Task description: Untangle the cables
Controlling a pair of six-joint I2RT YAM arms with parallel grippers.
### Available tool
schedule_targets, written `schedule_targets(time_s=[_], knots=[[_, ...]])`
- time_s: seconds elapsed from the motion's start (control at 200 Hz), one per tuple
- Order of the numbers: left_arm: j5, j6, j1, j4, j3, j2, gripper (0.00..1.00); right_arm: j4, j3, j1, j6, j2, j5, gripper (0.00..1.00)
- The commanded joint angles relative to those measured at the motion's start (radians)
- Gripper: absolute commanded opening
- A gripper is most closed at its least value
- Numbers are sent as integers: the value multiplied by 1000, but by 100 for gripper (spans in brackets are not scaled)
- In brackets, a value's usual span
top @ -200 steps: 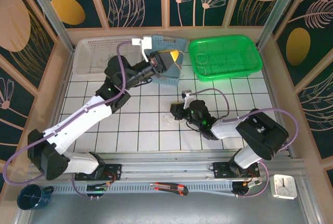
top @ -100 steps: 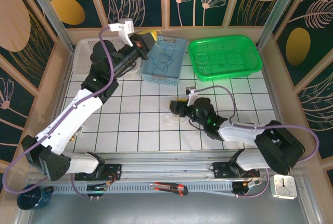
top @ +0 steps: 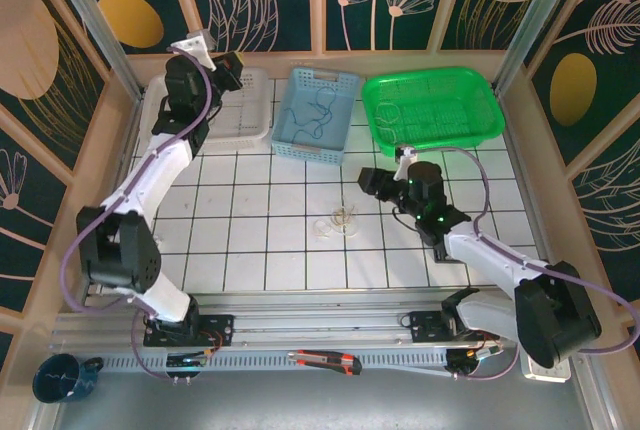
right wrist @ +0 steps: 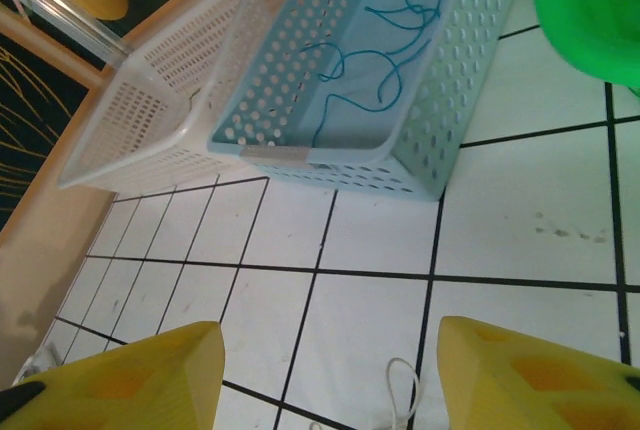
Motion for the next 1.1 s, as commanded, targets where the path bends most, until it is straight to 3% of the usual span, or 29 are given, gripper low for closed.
schedule_targets(time_s=[0.0,0.1,0.315,0.38,0.46,0.55,0.671,1.096], knots=[[-2,-22,46,58,67,90,0,-23,39,-21,-5,2,-54,58],[2,-10,65,47,140,192,0,-7,44,-22,3,25,-66,58],[-45,60,66,-62,338,388,14,26,26,-24,36,36,-86,58],[-50,76,66,-101,387,427,27,24,17,-24,41,25,-89,58],[-57,82,66,-121,406,448,51,14,3,-24,44,2,-87,58],[-51,83,66,-116,389,428,69,0,-12,-23,48,-31,-82,58],[-33,72,66,-76,317,367,81,-14,-29,-24,51,-60,-78,59],[150,46,61,-30,-18,98,99,-26,-70,-23,86,-72,-86,58]])
